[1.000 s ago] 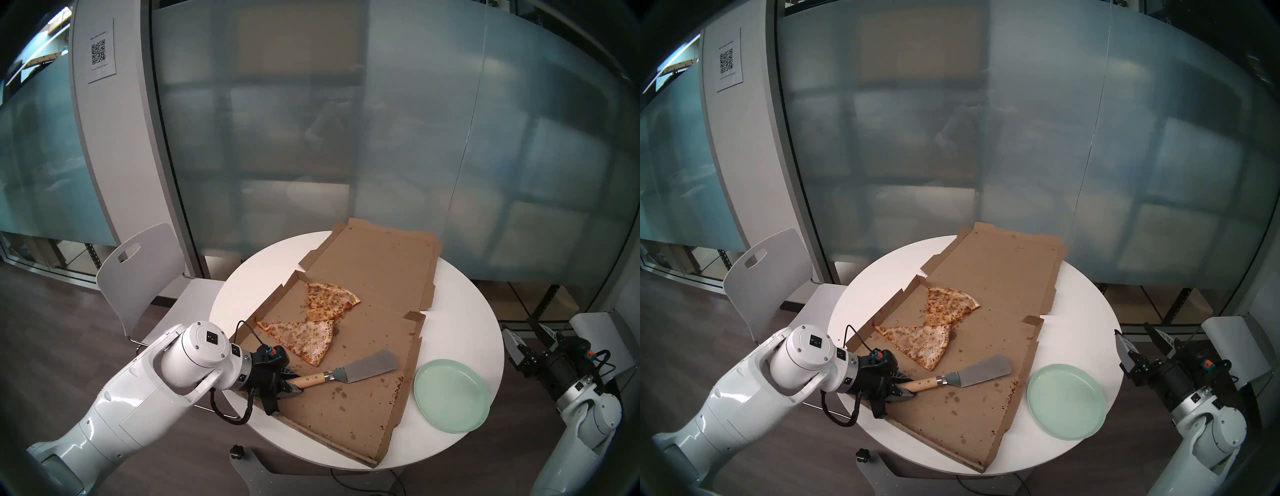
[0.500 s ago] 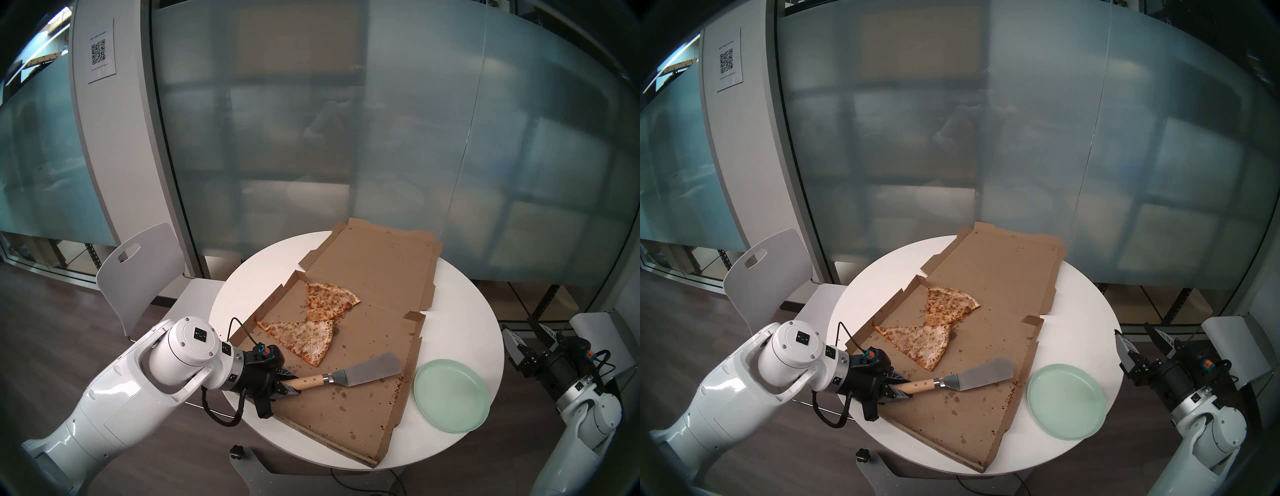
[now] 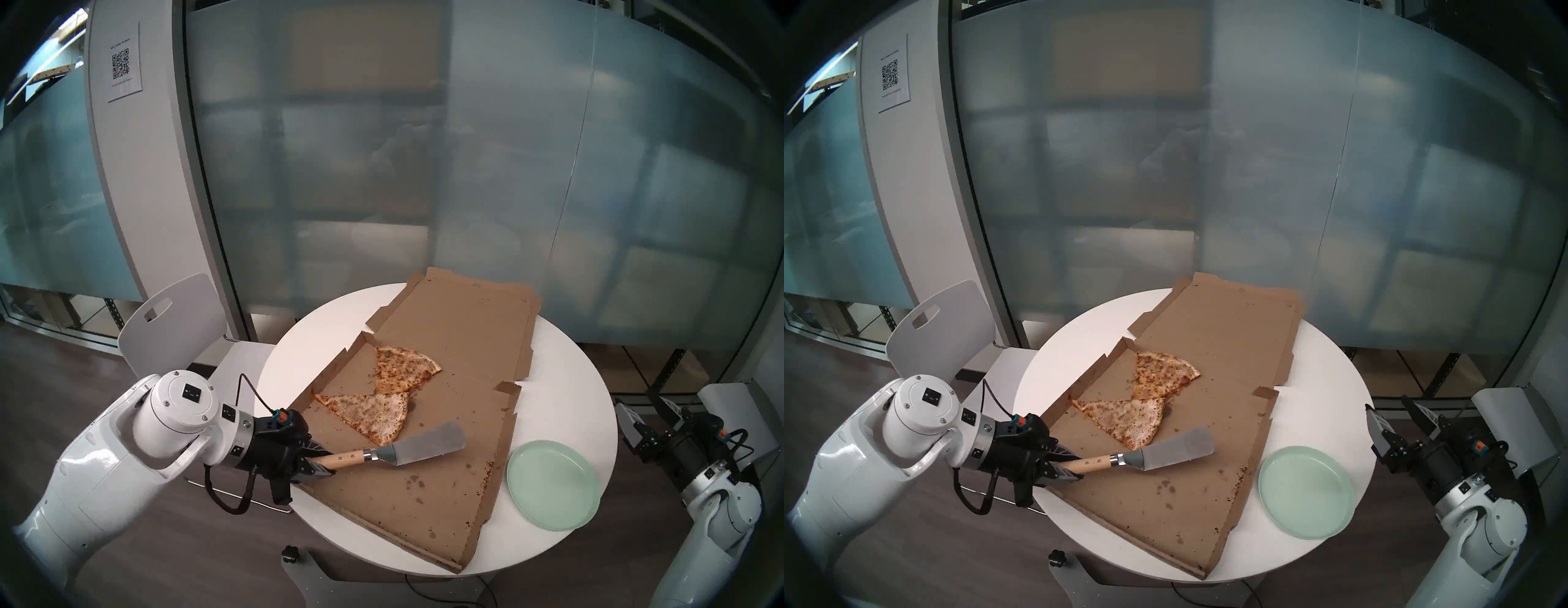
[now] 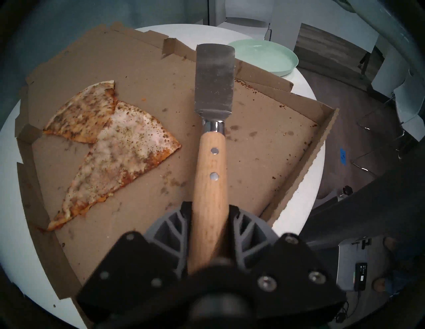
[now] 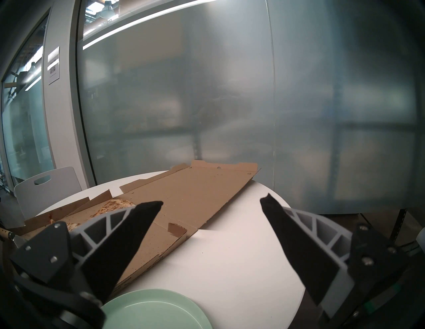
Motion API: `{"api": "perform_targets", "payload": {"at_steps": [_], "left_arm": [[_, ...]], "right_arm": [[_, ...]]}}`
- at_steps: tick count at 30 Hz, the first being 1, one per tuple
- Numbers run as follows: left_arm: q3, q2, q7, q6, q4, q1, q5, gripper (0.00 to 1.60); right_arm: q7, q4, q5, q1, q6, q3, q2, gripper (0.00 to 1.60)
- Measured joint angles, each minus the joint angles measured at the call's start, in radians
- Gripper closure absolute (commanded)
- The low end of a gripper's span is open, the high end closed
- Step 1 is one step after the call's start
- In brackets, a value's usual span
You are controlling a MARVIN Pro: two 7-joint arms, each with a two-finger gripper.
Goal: Put pizza slice onto the plate
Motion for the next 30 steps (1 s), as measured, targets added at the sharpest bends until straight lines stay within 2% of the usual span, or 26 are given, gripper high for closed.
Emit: {"api": "perform_targets", "payload": {"at_steps": [8, 16, 21, 28, 30], "left_arm": [[-0.118, 0.057, -0.037, -0.041, 0.012, 0.1, -0.038, 1.6], [-0.208, 0.071, -0.066, -0.117, 0.025, 0.2, -0.05, 1.6], [-0.202, 0.07, -0.067, -0.144, 0.036, 0.215, -0.045, 1.6], [-0.112, 0.076, -0.08, -0.14, 0.059, 0.159, -0.021, 1.6], [-0.103, 0.079, -0.084, -0.135, 0.063, 0.147, -0.015, 1.6]], "right_arm": [[0.0, 0.0, 0.0, 0.0, 0.0, 0.0, 0.0, 0.0], [0.0, 0.0, 0.0, 0.0, 0.0, 0.0, 0.0, 0.0], [0.0, 0.0, 0.0, 0.0, 0.0, 0.0, 0.0, 0.0], [0.0, 0.0, 0.0, 0.0, 0.0, 0.0, 0.0, 0.0], [0.0, 0.0, 0.0, 0.0, 0.0, 0.0, 0.0, 0.0]]}}
